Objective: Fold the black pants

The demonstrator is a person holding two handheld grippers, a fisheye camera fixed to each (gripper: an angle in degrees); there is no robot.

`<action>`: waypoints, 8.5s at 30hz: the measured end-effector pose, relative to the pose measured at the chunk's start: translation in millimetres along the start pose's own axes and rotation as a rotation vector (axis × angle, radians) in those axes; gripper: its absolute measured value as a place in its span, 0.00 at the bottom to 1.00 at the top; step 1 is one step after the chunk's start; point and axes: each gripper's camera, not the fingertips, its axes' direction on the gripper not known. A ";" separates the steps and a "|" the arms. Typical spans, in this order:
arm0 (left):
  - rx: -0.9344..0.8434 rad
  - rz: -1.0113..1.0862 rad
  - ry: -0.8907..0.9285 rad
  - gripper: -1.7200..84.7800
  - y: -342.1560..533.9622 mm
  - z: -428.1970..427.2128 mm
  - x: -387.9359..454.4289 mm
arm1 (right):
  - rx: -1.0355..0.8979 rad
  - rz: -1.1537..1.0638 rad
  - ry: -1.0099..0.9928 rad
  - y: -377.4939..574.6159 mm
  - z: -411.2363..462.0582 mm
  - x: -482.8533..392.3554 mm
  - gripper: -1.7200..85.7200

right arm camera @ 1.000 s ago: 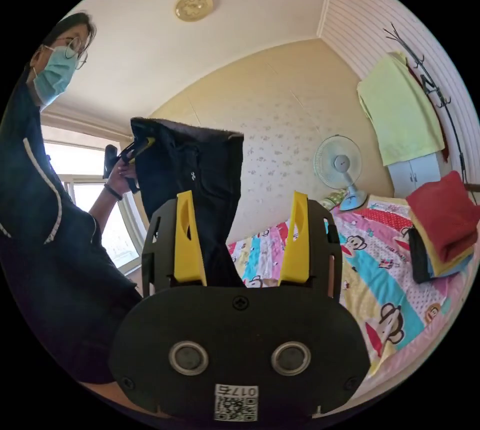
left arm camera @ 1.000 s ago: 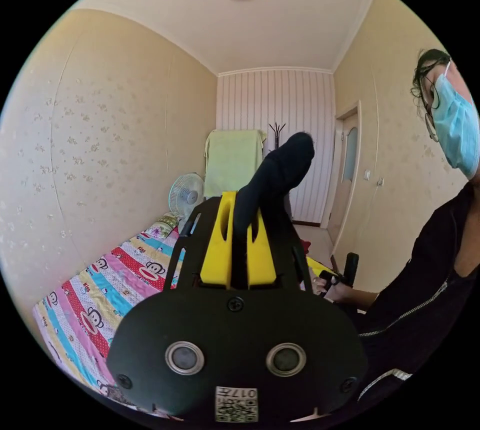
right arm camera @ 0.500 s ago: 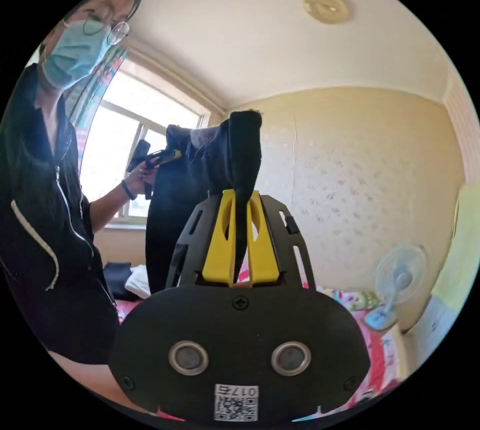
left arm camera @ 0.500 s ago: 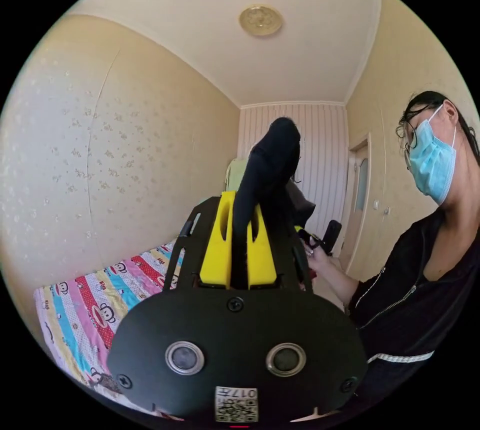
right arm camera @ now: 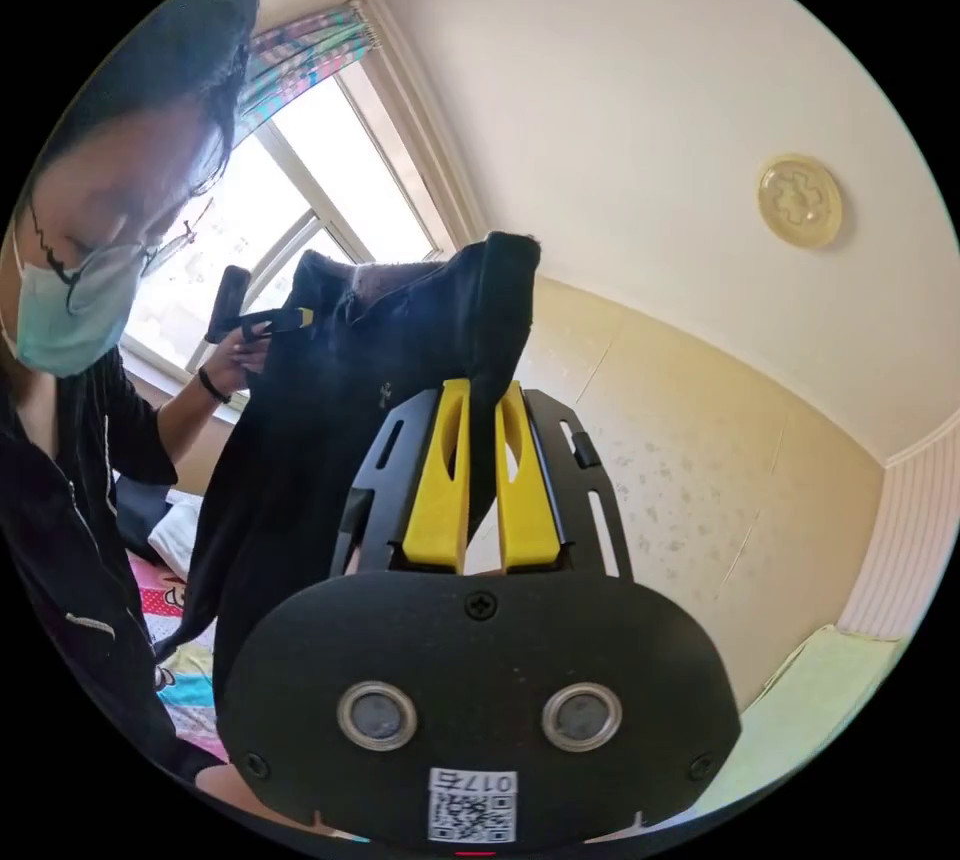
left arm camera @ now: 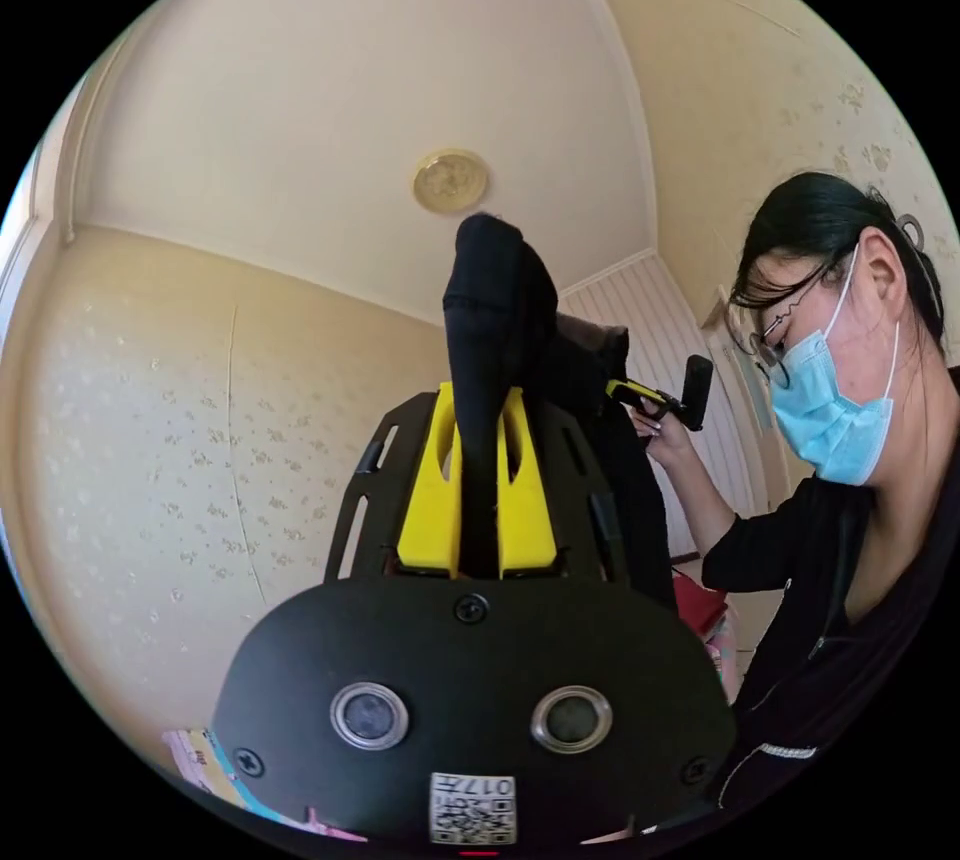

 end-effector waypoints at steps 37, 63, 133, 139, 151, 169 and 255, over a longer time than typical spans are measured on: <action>-1.157 -0.870 -0.740 0.05 572.8 -183.5 -44.7 | -0.819 1.392 -0.670 580.5 -7.8 -39.1 0.03; -0.884 -0.728 -0.571 0.01 494.7 -48.3 -97.4 | -0.561 0.527 0.128 177.8 35.6 -81.8 0.03; -1.431 -1.273 -0.132 0.15 783.2 485.3 345.1 | -1.532 1.293 -0.777 915.9 279.3 -29.5 0.18; -1.429 -1.308 -0.213 0.12 803.6 492.9 398.2 | -1.538 1.417 -0.717 972.2 289.7 -70.0 0.16; -1.323 -1.158 -0.282 0.02 653.0 491.2 463.8 | -1.542 1.409 -0.669 958.7 293.0 -9.1 0.09; -1.129 -1.150 -0.149 0.04 606.3 487.7 493.7 | -1.425 1.718 -1.018 1113.2 279.5 41.3 0.14; -0.351 -1.721 -0.428 0.10 735.9 215.0 510.0 | -1.451 0.388 -0.274 688.6 873.9 -338.4 0.06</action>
